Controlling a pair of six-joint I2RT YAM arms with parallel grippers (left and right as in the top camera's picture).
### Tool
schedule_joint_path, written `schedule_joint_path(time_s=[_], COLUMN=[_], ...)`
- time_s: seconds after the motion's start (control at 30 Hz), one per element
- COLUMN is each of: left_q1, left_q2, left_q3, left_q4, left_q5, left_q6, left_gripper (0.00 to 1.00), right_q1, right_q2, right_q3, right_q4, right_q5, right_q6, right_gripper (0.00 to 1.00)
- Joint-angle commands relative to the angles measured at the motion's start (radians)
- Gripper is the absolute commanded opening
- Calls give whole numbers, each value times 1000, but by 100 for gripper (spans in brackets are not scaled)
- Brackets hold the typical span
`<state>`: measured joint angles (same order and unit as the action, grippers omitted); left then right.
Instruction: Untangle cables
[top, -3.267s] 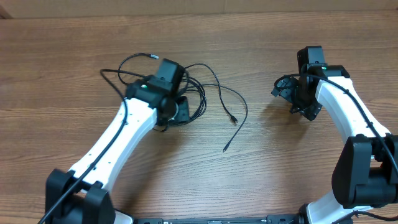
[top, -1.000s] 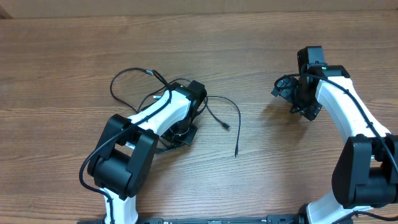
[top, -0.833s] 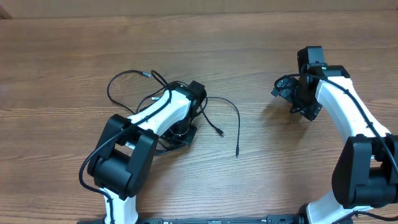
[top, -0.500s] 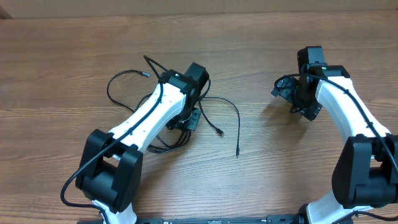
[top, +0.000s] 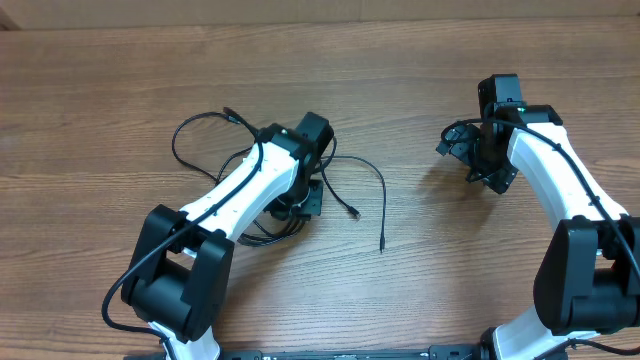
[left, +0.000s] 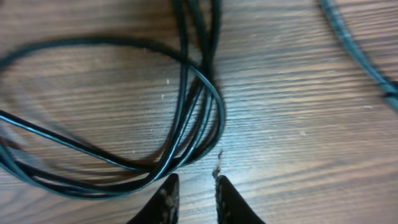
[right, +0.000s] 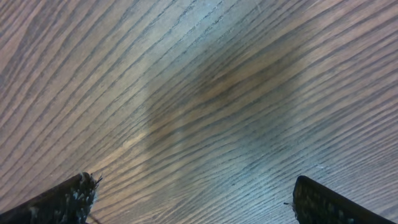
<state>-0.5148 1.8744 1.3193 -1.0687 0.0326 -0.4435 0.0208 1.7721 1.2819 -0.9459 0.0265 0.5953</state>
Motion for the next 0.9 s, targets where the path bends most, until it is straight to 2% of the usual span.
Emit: schedule_joint_path(time_s=[0.0,0.03,0.1,0.17,0.5,0.87], left_q1=[3,3,3,3,0,-10], left_q2=[2,2,2,2,2,4], left_q3=[-64,-80,-100,-103,-104,-104], left_q4=[44,67,109,142,183,192], left_q5=[21,24,24,42,72,61], left_q6=[-63,-61,-40,19,47,47], left_gripper=[23,22,10,7,11,21], right_q1=[-3,-3,-3,-3,-3,-3], right_q2=[-4,-4,-4,-4,-4,-4], right_q3=[8,8,8,8,8,8], right_q4=[1,1,1,1,1,1], right_q5=[10,10,10,10,10,10], right_q6=[-1,-1,-1,-1,-1,-1], right_gripper=[100,100,100,100,100,100])
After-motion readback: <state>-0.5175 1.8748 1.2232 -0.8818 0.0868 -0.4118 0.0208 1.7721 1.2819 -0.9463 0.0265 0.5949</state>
